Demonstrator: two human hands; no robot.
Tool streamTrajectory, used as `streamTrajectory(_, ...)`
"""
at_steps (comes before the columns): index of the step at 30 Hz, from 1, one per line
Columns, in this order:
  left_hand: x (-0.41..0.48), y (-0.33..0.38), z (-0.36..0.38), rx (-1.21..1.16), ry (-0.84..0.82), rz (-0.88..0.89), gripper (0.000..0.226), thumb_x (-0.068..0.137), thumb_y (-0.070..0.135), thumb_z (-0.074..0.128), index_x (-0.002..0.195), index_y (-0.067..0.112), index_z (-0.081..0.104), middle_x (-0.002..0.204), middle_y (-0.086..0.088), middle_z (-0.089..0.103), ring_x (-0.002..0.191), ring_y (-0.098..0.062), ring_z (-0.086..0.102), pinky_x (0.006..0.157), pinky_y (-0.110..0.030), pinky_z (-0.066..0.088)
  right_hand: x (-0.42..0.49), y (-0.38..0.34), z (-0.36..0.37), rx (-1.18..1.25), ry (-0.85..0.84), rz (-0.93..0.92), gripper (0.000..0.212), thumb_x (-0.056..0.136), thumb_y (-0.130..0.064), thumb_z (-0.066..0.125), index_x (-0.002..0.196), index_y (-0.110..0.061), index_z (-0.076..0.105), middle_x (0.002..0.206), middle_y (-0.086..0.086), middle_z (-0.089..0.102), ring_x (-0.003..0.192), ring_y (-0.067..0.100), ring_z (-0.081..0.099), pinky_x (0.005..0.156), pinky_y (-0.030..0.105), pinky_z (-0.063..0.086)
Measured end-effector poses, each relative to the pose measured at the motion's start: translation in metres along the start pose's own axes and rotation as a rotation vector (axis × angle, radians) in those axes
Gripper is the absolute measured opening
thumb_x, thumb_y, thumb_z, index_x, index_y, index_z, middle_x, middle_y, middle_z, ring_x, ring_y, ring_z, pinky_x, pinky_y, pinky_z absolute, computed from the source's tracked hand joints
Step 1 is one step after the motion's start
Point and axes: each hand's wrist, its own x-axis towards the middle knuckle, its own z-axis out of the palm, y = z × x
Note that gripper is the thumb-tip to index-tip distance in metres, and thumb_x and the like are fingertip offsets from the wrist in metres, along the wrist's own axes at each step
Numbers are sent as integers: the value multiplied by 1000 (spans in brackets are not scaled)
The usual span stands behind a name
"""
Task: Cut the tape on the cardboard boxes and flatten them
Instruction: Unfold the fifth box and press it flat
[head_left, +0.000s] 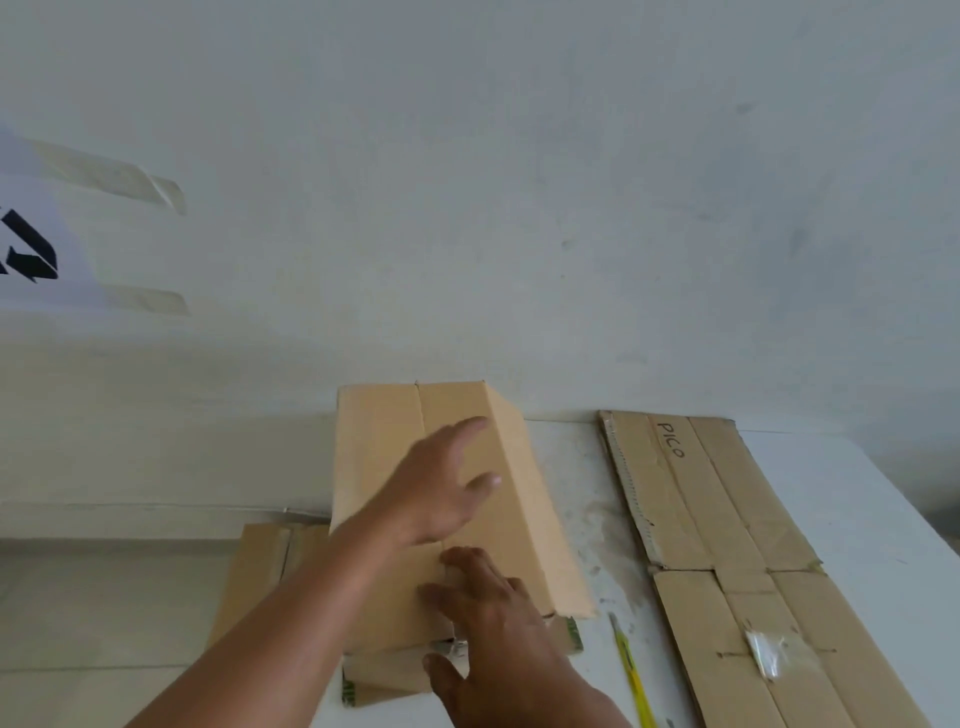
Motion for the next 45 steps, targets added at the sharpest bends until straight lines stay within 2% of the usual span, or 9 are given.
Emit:
streamTrajectory(4, -3, 8, 40, -127, -8, -180, 69, 99, 43, 58, 157, 33, 23, 146, 1, 52, 130, -14, 51, 105, -28, 41, 0, 26, -20, 415, -19, 88, 37, 79, -21, 58, 113, -25, 72, 125, -12, 62, 108, 3, 61, 96, 21, 49)
streamTrajectory(8, -4, 14, 50, -118, 36, -253, 66, 102, 43, 51, 159, 31, 20, 145, 4, 52, 131, -11, 49, 105, -26, 40, 9, 90, -32, 659, 363, 499, 23, 91, -13, 61, 104, -28, 72, 108, -14, 70, 93, -4, 63, 88, 22, 52)
streamTrajectory(14, 3, 34, 56, -107, 46, -370, 65, 98, 61, 45, 156, 40, 23, 147, 2, 50, 133, -14, 48, 108, -32, 39, 26, 172, -29, 911, -39, 818, 42, 101, -36, 50, 134, -10, 56, 137, 8, 56, 119, 27, 57, 107, 46, 45)
streamTrajectory(21, 17, 73, 48, -317, 1, -523, 93, 71, 94, 29, 147, 40, 36, 146, 1, 51, 129, -22, 47, 96, -37, 38, 24, 173, -114, 1015, -16, 468, 24, 102, -35, 49, 113, -15, 59, 105, 10, 70, 96, 30, 69, 89, 51, 56)
streamTrajectory(25, 20, 78, 51, -417, 49, -517, 77, 79, 88, 45, 132, 31, 50, 138, 3, 59, 125, -20, 55, 108, -42, 41, 32, 137, -125, 1023, -182, 107, 31, 106, -30, 41, 125, -23, 65, 117, -5, 71, 110, 10, 65, 94, 30, 53)
streamTrajectory(30, 16, 75, 56, -422, 150, -555, 36, 103, 38, 49, 137, 30, 46, 131, 7, 61, 116, -18, 60, 102, -41, 48, 58, 146, -74, 1075, -123, 234, 23, 102, -16, 43, 118, -18, 60, 113, 3, 68, 106, 18, 64, 76, 20, 49)
streamTrajectory(39, 15, 72, 64, -452, 196, -572, 34, 103, 43, 46, 135, 33, 49, 136, 7, 60, 119, -20, 59, 103, -46, 47, 56, 184, -56, 721, -309, 173, 28, 105, -37, 38, 110, -28, 65, 75, 1, 72, 76, 17, 70, 82, 34, 54)
streamTrajectory(42, 15, 73, 69, -461, 202, -575, 37, 104, 44, 45, 139, 32, 47, 138, 6, 60, 121, -20, 59, 103, -45, 46, 56, 199, -61, 572, -589, 222, 34, 103, -28, 43, 134, -21, 55, 74, 7, 74, 67, 16, 69, 74, 34, 57)
streamTrajectory(45, 15, 74, 74, -447, 233, -566, 37, 102, 48, 47, 137, 35, 49, 135, 9, 61, 121, -19, 58, 107, -47, 44, 75, 191, -60, 466, -478, 150, 40, 104, -24, 44, 144, -25, 48, 83, -1, 71, 70, 13, 71, 73, 31, 58)
